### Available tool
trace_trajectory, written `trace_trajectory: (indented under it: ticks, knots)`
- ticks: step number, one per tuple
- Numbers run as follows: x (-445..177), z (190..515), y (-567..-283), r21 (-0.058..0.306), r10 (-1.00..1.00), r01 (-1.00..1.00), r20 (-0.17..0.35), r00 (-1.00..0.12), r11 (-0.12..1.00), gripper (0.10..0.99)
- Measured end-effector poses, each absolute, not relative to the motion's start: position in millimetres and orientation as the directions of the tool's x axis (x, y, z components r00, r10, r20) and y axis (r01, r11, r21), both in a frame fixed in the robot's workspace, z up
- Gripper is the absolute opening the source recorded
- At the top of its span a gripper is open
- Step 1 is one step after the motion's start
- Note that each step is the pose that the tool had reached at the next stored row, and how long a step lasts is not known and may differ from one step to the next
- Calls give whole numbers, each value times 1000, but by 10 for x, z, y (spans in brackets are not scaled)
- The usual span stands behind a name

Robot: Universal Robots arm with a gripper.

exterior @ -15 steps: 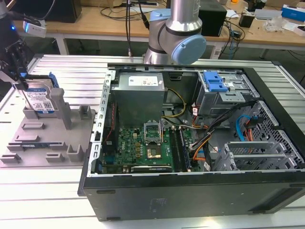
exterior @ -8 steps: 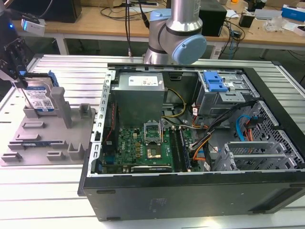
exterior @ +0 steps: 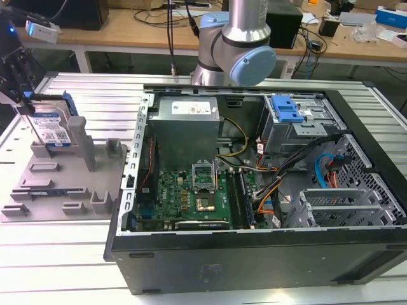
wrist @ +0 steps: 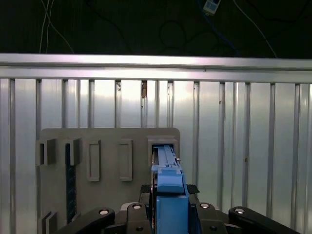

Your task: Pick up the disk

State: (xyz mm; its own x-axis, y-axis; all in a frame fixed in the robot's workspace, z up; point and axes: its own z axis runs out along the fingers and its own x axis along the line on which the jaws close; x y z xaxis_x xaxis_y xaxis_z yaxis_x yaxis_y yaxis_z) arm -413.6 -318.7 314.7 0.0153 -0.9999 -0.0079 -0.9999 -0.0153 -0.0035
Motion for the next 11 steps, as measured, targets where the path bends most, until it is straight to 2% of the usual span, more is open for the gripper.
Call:
trace_trajectory:
  ticks: [5, 11]
  knots:
    - [-4136, 3260, -3187, -4, -1000, -1000, -10, 15, -15, 365]
    - [-4136, 3574, -3189, -4, -1000, -1000, -12, 15, -15, 365]
